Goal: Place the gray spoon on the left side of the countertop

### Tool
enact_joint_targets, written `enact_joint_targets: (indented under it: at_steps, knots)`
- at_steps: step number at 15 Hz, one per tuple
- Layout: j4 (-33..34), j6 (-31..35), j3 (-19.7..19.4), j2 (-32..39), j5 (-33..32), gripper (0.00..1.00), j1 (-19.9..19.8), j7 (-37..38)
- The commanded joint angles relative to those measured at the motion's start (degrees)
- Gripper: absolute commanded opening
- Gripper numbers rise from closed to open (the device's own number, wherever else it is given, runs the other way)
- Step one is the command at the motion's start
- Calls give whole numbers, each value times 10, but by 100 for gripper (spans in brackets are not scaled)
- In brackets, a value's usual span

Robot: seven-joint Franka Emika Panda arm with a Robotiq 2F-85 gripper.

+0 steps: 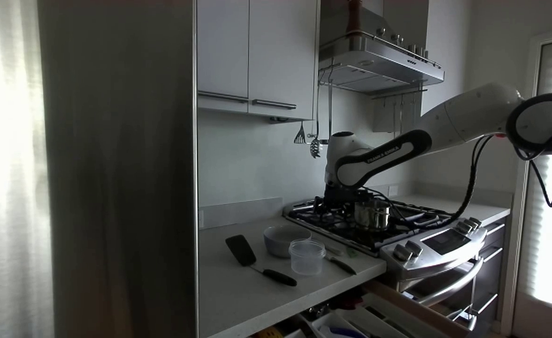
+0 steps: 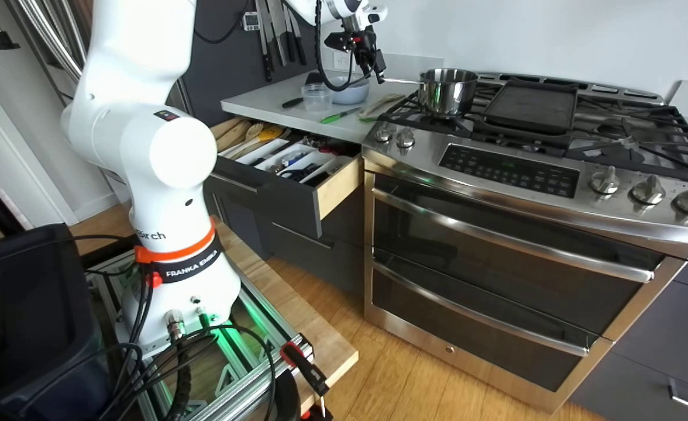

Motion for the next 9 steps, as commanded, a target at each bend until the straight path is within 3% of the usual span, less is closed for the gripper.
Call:
enact_joint_targets:
  at_steps: [1,9]
  knots:
    - [34,19,-18,43,-12,100,15,23]
    - [82,50,-29,109,1,100,18,-8]
